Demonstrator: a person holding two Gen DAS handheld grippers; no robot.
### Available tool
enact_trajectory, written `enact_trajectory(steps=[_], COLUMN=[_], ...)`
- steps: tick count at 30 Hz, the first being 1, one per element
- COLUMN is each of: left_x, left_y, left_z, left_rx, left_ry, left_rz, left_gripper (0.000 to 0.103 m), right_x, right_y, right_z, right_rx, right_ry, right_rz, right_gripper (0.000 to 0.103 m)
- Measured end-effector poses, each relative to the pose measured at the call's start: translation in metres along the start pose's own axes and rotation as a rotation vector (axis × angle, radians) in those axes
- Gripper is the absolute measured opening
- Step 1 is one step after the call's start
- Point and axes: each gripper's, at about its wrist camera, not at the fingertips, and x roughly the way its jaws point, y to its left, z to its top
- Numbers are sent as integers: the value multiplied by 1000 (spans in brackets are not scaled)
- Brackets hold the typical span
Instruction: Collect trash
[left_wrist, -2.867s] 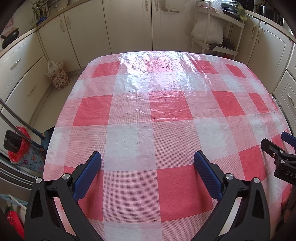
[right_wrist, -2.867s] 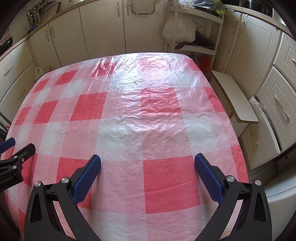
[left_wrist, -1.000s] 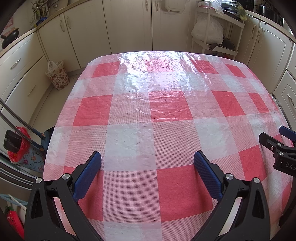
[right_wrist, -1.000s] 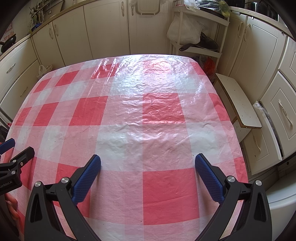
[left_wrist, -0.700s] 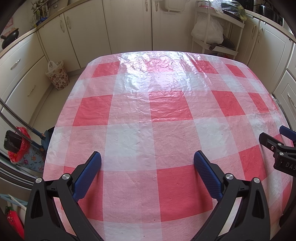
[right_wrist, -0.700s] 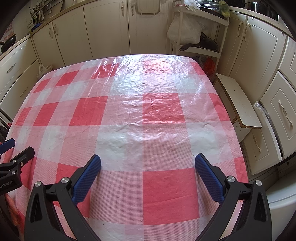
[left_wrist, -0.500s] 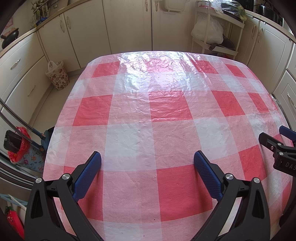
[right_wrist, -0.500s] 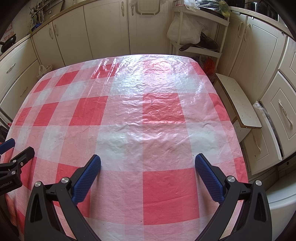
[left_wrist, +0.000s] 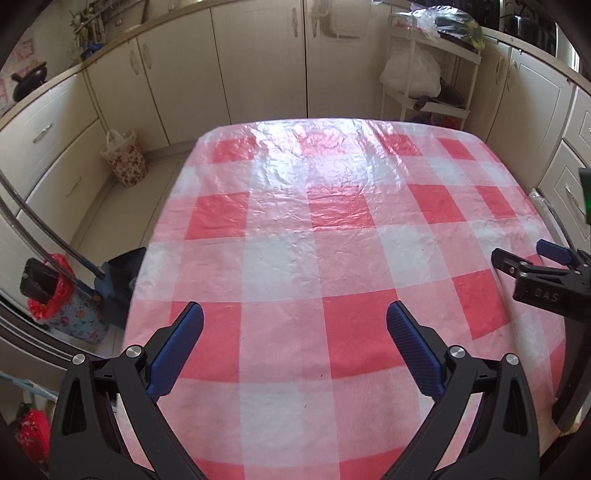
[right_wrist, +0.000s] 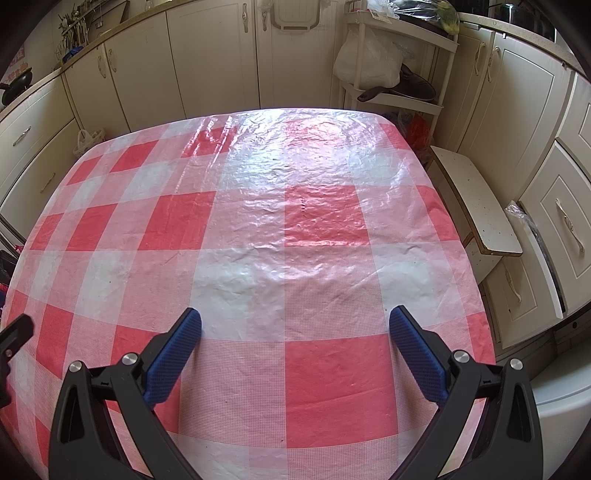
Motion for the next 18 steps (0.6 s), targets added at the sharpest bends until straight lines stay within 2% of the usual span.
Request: enact_trajectory(steps=[10, 13, 18], left_x=[-52, -59, -66], left_y=[13, 19, 27], left_z=[-11, -12, -11], left_rx=[15, 9, -30], left_ry=[-98, -99, -115], left_rz=[2, 20, 3], left_gripper=[96, 96, 96], right_x=[0, 0, 0], right_y=[0, 0, 0], right_z=[0, 0, 0], right_rx=[0, 0, 0], right_ry=[0, 0, 0], right_rz=[1, 1, 1], right_gripper=[97, 97, 97])
